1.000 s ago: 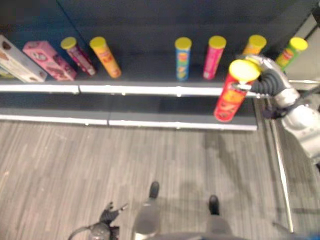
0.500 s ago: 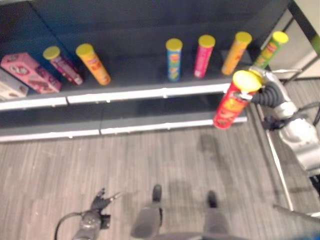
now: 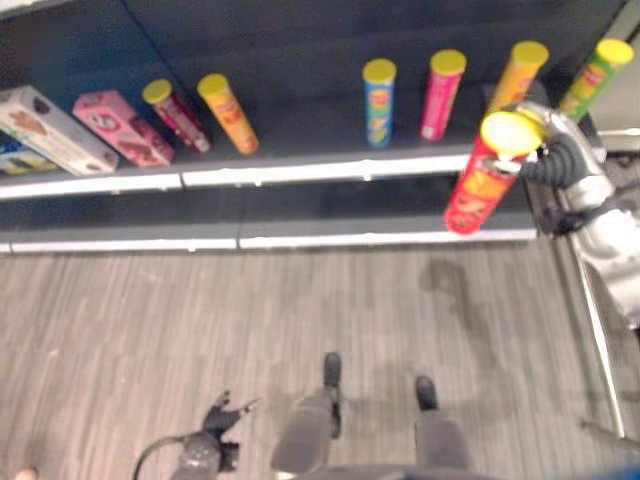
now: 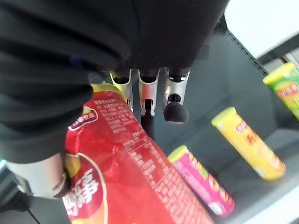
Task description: Put the goods on the table back onto the shelves and tidy them up.
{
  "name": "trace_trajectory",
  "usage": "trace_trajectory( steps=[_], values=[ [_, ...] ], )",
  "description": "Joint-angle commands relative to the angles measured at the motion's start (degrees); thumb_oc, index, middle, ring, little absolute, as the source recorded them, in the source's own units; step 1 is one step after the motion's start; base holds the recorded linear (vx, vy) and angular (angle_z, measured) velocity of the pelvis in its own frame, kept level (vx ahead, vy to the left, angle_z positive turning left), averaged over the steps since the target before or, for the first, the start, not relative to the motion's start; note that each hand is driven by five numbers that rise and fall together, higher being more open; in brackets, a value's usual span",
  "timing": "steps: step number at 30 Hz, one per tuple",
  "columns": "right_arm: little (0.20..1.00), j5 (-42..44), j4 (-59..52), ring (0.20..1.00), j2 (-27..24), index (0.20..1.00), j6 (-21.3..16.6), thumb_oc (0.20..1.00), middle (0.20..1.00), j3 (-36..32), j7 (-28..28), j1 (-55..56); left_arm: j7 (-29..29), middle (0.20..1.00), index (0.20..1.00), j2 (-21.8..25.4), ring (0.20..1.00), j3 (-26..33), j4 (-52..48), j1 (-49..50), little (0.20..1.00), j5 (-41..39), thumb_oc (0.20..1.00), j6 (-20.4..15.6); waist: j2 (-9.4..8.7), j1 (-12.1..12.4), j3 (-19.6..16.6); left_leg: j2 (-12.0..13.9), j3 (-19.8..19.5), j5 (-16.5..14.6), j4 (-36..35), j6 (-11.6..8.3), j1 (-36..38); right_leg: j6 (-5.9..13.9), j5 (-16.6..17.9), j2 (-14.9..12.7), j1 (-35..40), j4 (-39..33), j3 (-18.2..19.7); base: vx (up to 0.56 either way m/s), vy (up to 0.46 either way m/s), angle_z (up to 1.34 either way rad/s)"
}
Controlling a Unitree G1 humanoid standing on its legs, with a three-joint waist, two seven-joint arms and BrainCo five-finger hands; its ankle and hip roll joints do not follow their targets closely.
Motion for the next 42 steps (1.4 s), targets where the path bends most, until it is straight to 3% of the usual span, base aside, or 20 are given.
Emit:
trace_trajectory(
  steps=[1, 3, 5, 6, 7, 9, 11, 13, 16, 17, 18, 19, 20, 21, 22, 27, 33, 35, 40, 42],
  values=[
    [0.2, 1.16, -2.37, 0.2, -1.11, 0.2, -3.13, 0.2, 0.2, 1.56, -2.02, -4.16, 1.73, 1.0, 1.0, 3.81, 1.0, 1.79, -2.01, 2.21, 1.0, -2.7, 1.0, -1.37, -0.64, 1.23, -4.98, 7.56, -2.79, 3.39, -5.14, -3.85, 3.66, 0.31, 0.97, 0.58, 0.88, -4.72, 3.51, 0.19, 0.364, -0.16],
    [0.2, 1.19, -0.26, 0.2, 0.37, 0.2, -3.03, 0.2, 0.2, 1.37, -2.39, -2.28, 2.37, 1.0, 1.0, 4.15, 1.0, 3.83, -2.81, 4.96, 1.0, -5.29, 1.0, -2.13, -1.16, 2.29, -6.74, 13.16, -5.45, 10.25, -8.35, -7.18, 3.53, 3.78, 3.41, -4.66, 2.44, -7.91, 5.77, 0.37, 0.744, -0.45],
    [0.2, 1.41, 0.01, 0.2, 0.98, 0.2, -2.95, 0.2, 0.2, 0.25, -2.54, -0.07, 2.53, 1.0, 1.0, 4.87, 1.0, 3.22, -4.35, 5.86, 1.0, -4.67, 1.0, -2.59, -0.98, 3.09, -7.73, 14.42, -8.66, 11.64, -9.32, -8.75, 3.58, 5.56, 4.75, -7.24, 2.46, -9.3, 6.98, 0.35, 0.931, -0.43],
    [0.2, 1.75, 0.21, 0.2, 1.6, 0.2, -3.38, 0.2, 0.2, -0.3, -2.44, 1.51, 2.97, 1.0, 1.0, 5.32, 1.0, 1.96, -6.88, 6.1, 1.0, -5.13, 1.0, -3.45, -0.44, 3.89, -7.8, 12.89, -13.28, 8.06, -8.01, -9.66, 3.0, 6.93, 7.09, -10.14, 1.34, -9.31, 7.08, 0.19, 0.721, -0.32],
    [0.2, 1.75, 0.2, 0.2, 1.6, 0.2, -3.4, 0.2, 0.2, -0.37, -2.43, 1.62, 2.99, 1.0, 1.0, 5.37, 1.0, 1.91, -6.96, 6.17, 1.0, -5.15, 1.0, -3.42, -0.48, 3.79, -7.84, 12.73, -13.49, 7.78, -7.55, -9.63, 2.71, 6.93, 7.04, -10.23, 1.42, -9.31, 6.92, 0.19, 0.737, -0.3],
    [0.2, 2.0, -0.22, 0.2, -0.23, 0.2, -3.1, 0.2, 0.2, -3.9, -1.69, 3.83, 0.31, 1.0, 1.0, 6.34, 1.0, -0.27, -8.18, 5.65, 1.0, -2.73, 1.0, -2.71, 0.26, 2.58, -8.23, 13.17, -10.19, -1.05, -2.14, -9.65, 2.24, 6.93, 7.58, -12.86, 2.12, -9.31, 6.65, 0.17, 0.59, -0.21],
    [0.2, 0.82, -1.93, 0.2, -1.78, 0.2, -2.46, 0.2, 0.2, -8.28, -2.07, 6.54, -1.1, 1.0, 1.0, 8.38, 1.0, -2.17, -10.35, 3.58, 1.0, -1.83, 1.0, -3.29, 0.15, 0.75, -6.01, 7.97, -9.59, -6.99, 5.75, -9.43, -0.54, 6.89, 20.28, -17.42, 0.34, -9.04, 5.83, 0.01, 0.659, -0.03],
    [0.2, 0.73, -2.82, 0.2, -0.94, 0.2, -2.53, 0.2, 0.2, -10.69, -3.27, 6.37, -0.63, 1.0, 1.0, 11.37, 1.0, -1.91, -10.9, 1.39, 1.0, 0.14, 1.0, -2.62, 0.46, 0.74, -4.7, 4.49, -11.35, -7.22, 6.68, -7.06, -4.24, 4.48, 20.38, -15.63, -2.39, -7.6, 5.11, -0.11, 0.395, 0.21],
    [0.2, 0.88, -2.96, 0.2, -0.26, 0.2, -3.39, 0.2, 0.2, -11.66, -5.13, 5.73, -0.11, 1.0, 1.0, 12.63, 1.0, 1.16, -9.77, 1.91, 1.0, 0.25, 1.0, -2.27, 0.45, 0.97, -4.48, 2.32, -10.45, -5.36, 0.94, -4.69, -2.45, 2.27, 12.48, -4.32, -4.38, -2.66, 4.75, -0.05, 0.308, 0.52],
    [0.2, 0.88, -2.95, 0.2, -0.26, 0.2, -3.4, 0.2, 0.2, -11.63, -5.14, 5.7, -0.12, 1.0, 1.0, 12.62, 1.0, 1.18, -9.77, 1.92, 1.0, 0.25, 1.0, -2.26, 0.44, 0.97, -4.52, 2.32, -10.43, -5.3, 0.87, -4.69, -2.45, 2.27, 12.46, -4.31, -4.46, -2.61, 4.77, 0.01, 0.331, 0.01],
    [0.2, 1.3, -1.51, 0.2, 0.01, 0.2, -4.01, 0.2, 0.2, -10.47, -6.27, 3.85, 0.18, 1.0, 1.0, 12.0, 1.0, 1.56, -9.24, 1.79, 1.0, 0.0, 1.0, -2.02, -0.57, 1.26, -3.79, 0.31, -9.78, -4.49, -2.78, -3.08, 0.2, 1.39, 5.61, 4.08, -5.61, -1.63, 1.72, 0.06, 0.284, -0.25],
    [0.2, 1.36, -0.56, 0.2, -0.36, 0.2, -4.15, 0.2, 0.2, -9.79, -6.98, 2.65, 0.18, 1.0, 1.0, 11.22, 1.0, 1.83, -8.71, 1.53, 1.0, -0.63, 1.0, -2.0, -1.32, 0.94, -3.31, -0.85, -9.92, -4.05, -4.42, -2.39, 1.87, 0.9, 4.85, 8.48, -7.49, -1.55, 1.74, 0.04, 0.258, -0.36],
    [0.2, -0.74, 6.66, 0.2, 0.15, 0.2, -3.87, 0.2, 0.2, -9.68, -10.33, 6.95, 2.76, 1.0, 1.0, 10.61, 1.0, 1.27, -4.64, 2.97, 1.0, 4.7, 1.0, 1.46, -0.94, 2.57, -2.34, -2.66, -10.98, -3.76, -5.44, -1.66, 2.49, 0.16, 4.07, 9.88, -8.23, -4.07, 0.67, 0.01, 0.071, -0.36],
    [0.2, 1.11, 7.95, 0.2, -2.05, 0.2, -4.14, 0.2, 0.2, -7.91, -9.74, 0.94, 4.35, 1.0, 1.0, 11.32, 1.0, 0.35, -4.02, 0.93, 1.0, 4.16, 1.0, -0.81, -1.32, 1.89, -1.45, -4.54, -11.88, -3.02, -4.73, -1.9, 1.48, 0.95, 5.04, 9.8, -7.82, -3.32, 3.05, 0.04, 0.034, 0.01],
    [0.2, 1.14, 3.48, 0.2, -2.8, 0.2, -3.78, 0.2, 0.2, -5.55, -9.15, -2.05, 2.43, 1.0, 1.0, 9.87, 1.0, -0.15, -5.24, 0.44, 1.0, 1.35, 1.0, -0.6, -2.94, 1.39, -0.95, -6.06, -12.66, -3.29, -3.28, -1.64, 1.34, -0.8, 3.74, 12.27, -7.51, -2.03, 5.92, 0.15, 0.082, 0.39],
    [0.2, 0.93, 1.06, 0.2, -4.21, 0.2, -2.47, 0.2, 0.2, -5.33, -7.71, -4.41, 1.55, 1.0, 1.0, 4.98, 1.0, 1.05, -2.81, 0.33, 1.0, -2.46, 1.0, -1.39, -2.52, -0.17, -1.21, -4.63, -8.87, -6.52, 1.56, -1.83, 4.56, -2.04, 3.56, 10.35, -4.97, -1.73, 5.23, 0.21, 0.045, 0.02],
    [0.2, 1.14, 0.8, 0.2, -2.39, 0.2, -2.27, 0.2, 0.2, -3.54, -5.85, -4.4, 1.84, 1.0, 1.0, 4.05, 1.0, 0.16, -1.23, 0.67, 1.0, -0.55, 1.0, -0.54, -2.07, -0.4, -3.67, -2.38, -8.79, -4.04, -1.97, -2.38, 4.26, -0.86, 3.57, 7.88, -1.1, -6.51, 6.08, 0.24, 0.164, 0.04],
    [0.2, 1.32, 1.36, 0.2, -1.45, 0.2, -2.3, 0.2, 0.2, -3.18, -5.87, -3.71, 2.21, 1.0, 1.0, 4.22, 1.0, 0.27, -0.35, 0.97, 1.0, -0.51, 1.0, -0.59, -1.7, 0.34, -4.91, 0.49, -9.19, 0.94, -9.56, -3.12, 0.93, -0.18, 2.55, 5.77, 1.22, -7.64, 7.36, 0.34, 0.34, 0.0],
    [0.2, 1.83, 2.51, 0.2, 0.27, 0.2, -2.5, 0.2, 0.2, -3.78, -6.62, -2.02, 2.27, 1.0, 1.0, 4.18, 1.0, -0.73, -0.19, 2.2, 1.0, 0.04, 1.0, -0.9, -1.72, 1.65, -6.07, 1.88, -10.53, 1.69, -10.85, -4.83, -4.8, 1.62, 2.05, 1.23, 5.18, -9.2, 9.27, 0.37, 0.423, 0.0],
    [0.2, 0.49, 1.37, 0.2, 1.82, 0.2, -1.43, 0.2, 0.2, -3.19, -4.89, -0.94, 1.51, 1.0, 1.0, 3.69, 1.0, -0.46, -0.32, 3.36, 1.0, -0.49, 1.0, -0.81, -1.35, 2.5, -6.69, 2.21, -8.85, -0.01, -2.48, -4.04, -2.85, 3.55, 4.28, -5.13, 6.61, -7.68, 10.42, 0.64, 0.923, -0.47]
  ],
)
